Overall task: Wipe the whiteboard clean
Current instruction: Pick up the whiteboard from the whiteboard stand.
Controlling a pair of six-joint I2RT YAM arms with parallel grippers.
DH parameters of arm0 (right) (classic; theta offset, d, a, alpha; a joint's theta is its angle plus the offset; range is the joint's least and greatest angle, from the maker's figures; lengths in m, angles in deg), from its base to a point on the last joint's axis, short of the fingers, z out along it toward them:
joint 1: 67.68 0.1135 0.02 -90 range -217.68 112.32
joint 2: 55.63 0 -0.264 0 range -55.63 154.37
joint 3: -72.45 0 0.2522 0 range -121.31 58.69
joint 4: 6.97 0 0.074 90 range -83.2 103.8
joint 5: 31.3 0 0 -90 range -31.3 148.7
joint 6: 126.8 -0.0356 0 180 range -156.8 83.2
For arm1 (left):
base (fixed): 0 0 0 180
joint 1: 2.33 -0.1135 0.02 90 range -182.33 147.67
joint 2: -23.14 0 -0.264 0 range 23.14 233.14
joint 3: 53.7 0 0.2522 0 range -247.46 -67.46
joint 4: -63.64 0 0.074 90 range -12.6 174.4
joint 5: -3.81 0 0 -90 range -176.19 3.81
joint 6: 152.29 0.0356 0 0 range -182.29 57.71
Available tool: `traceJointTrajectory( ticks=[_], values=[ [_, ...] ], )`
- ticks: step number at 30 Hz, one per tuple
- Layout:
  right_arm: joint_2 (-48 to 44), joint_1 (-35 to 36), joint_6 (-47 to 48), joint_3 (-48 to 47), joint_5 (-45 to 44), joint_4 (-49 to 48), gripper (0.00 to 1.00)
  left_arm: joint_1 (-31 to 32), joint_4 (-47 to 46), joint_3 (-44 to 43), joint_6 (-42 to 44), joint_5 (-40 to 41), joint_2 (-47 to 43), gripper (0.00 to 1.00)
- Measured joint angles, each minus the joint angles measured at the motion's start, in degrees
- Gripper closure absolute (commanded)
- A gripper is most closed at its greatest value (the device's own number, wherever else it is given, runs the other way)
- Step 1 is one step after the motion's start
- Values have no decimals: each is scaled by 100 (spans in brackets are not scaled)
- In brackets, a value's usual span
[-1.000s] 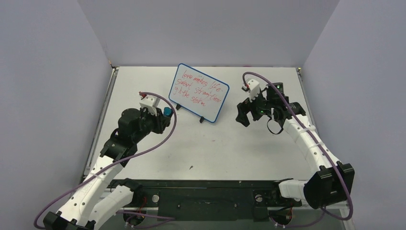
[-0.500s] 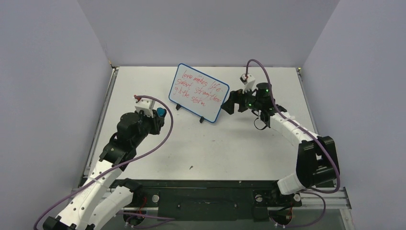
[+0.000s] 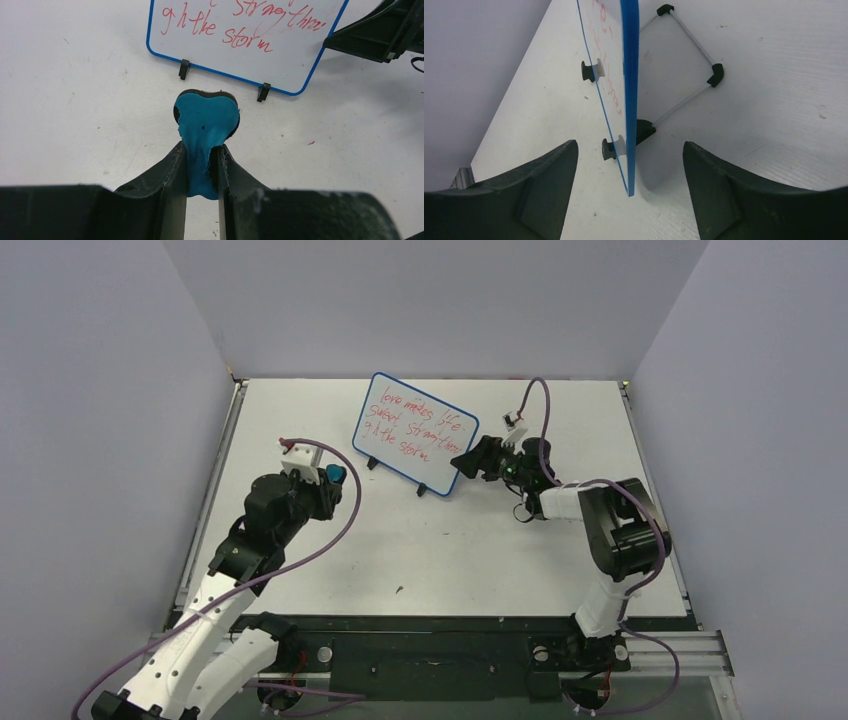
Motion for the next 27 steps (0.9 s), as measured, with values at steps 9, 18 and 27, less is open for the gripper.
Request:
traceJointTrajectory(
  ticks=[9, 18, 27],
  values=[
    [1010, 122, -654, -129, 136, -1025, 51, -28, -2, 0, 17, -46, 76, 100],
    [1427, 365, -979, -439, 203, -1596, 65, -66, -2, 0, 17, -109, 90, 100],
    [1703, 420, -1198, -483, 247, -1777, 71, -66, -2, 0, 20, -114, 90, 100]
  ],
)
